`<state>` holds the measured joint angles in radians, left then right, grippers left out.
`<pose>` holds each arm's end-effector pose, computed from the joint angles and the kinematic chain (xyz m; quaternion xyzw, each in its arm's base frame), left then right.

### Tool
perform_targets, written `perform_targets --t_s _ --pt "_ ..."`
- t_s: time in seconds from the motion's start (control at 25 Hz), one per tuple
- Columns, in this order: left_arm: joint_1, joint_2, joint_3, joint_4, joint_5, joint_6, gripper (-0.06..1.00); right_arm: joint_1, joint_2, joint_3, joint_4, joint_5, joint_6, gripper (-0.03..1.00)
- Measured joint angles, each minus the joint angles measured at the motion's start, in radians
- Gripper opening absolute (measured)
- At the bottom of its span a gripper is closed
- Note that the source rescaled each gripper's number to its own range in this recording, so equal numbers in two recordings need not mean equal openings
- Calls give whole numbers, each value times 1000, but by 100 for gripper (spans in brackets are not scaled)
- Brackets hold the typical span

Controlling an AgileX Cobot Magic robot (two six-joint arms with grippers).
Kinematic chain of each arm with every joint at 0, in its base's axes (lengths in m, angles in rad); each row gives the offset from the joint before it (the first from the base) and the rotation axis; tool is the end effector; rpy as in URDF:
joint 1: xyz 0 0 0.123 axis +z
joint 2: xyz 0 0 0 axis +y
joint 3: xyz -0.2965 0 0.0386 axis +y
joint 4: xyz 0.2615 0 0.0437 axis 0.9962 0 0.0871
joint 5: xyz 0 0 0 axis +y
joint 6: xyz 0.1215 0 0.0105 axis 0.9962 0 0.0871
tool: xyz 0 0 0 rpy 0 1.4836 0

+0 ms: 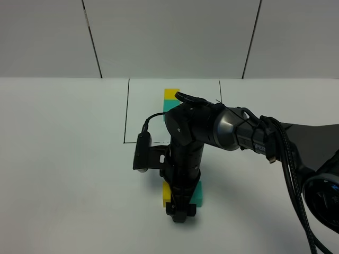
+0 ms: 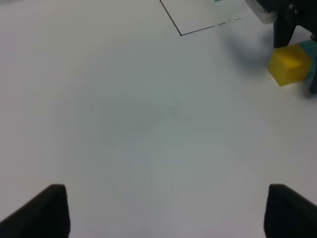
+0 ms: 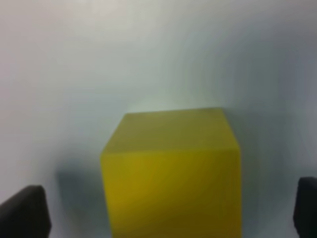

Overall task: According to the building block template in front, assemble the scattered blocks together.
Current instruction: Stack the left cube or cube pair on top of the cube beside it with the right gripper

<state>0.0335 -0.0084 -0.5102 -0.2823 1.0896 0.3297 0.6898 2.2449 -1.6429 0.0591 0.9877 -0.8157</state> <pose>0.0151 -0.0296 0.2734 0.1337 0.8368 -0.0456 0.5289 0.3539 0.2998 0.0970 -0.6717 0.7396 0.0230 0.0356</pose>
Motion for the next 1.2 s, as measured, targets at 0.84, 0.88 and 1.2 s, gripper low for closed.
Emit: perform_targets --t_s 0.84,0.88,1.2 --pt "0 0 0 0 0 0 72 -1 -103 0 -8 51 333 1" --pt "0 0 0 0 0 0 72 -1 -120 -1 -7 51 396 1" --pt "0 0 0 0 0 1 72 -19 -146 -1 -5 -71 1058 1"
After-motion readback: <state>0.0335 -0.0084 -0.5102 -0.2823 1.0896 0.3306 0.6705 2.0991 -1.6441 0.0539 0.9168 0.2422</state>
